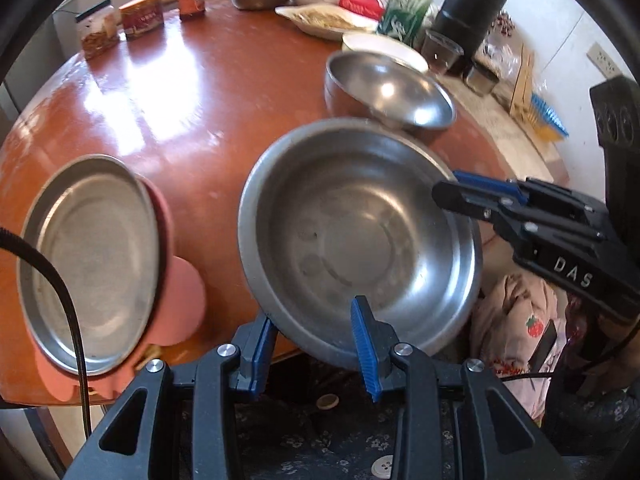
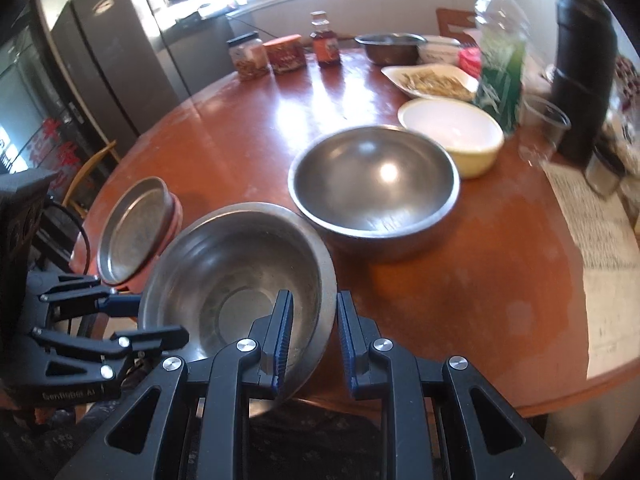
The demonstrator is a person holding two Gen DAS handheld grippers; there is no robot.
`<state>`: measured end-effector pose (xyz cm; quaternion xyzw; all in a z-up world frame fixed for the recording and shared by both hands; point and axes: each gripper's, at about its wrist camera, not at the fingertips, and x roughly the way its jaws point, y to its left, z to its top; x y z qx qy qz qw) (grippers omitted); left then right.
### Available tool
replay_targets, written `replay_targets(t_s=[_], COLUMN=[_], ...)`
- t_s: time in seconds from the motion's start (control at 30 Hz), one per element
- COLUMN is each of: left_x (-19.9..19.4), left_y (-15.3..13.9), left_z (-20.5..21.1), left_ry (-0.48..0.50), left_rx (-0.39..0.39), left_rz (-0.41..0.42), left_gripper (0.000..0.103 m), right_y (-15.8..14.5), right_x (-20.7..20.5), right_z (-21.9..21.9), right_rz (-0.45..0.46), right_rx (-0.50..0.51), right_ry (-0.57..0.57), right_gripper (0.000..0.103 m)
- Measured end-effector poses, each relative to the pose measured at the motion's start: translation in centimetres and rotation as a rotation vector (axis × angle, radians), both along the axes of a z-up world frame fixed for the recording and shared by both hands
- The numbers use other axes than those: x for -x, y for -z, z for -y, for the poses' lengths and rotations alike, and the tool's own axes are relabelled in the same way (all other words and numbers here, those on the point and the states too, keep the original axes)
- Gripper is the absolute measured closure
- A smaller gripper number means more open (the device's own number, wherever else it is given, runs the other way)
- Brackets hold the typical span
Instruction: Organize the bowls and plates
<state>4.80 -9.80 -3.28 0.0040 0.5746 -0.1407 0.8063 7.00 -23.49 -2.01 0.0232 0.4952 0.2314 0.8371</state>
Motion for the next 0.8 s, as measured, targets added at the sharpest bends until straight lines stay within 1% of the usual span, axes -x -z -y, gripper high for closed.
replay_targets(t_s=[0.13,0.27,0.47,0.57,0.67,0.8], left_x=[-0.6,-1.3,-2.7,-3.4,-3.8,-4.3], left_y=[0.4,0.5,1.3,1.8,1.8,1.9], left_z=[0.1,-0.4,-1.5,-1.7,-1.7,-1.9], left_ry=[-0.016,-0.047,-0.088,-0.096,-0.101,-0.106], left_rx=[0.0,0.002,0.028,0.044,0.039,0.057], left_rz=[-0.011,-0.003,-0.016,-0.027,-0.012,-0.012], left_gripper=[0.066,0.066,0.066,0.066,0.065,0.065], right_y=[0.3,0.4,0.8,1.1,1.2,1.2], right_x=[-0.4,-0.9,-1.8,-2.1,-2.3,-2.5], right_z=[0.4,0.3,-0.3,-0.5,-0.4,-0.4], right_rz=[-0.005,-0.002,-0.009,-0.019,-0.019,-0.026], right_rx=[-0.014,-0.026,-0.037,-0.045,-0.046,-0.05], right_ry=[0.007,0.003,-0.008,-0.011,-0.008,-0.006], right_gripper=[0.079,0.079,0.079,0.079,0.079,0.079])
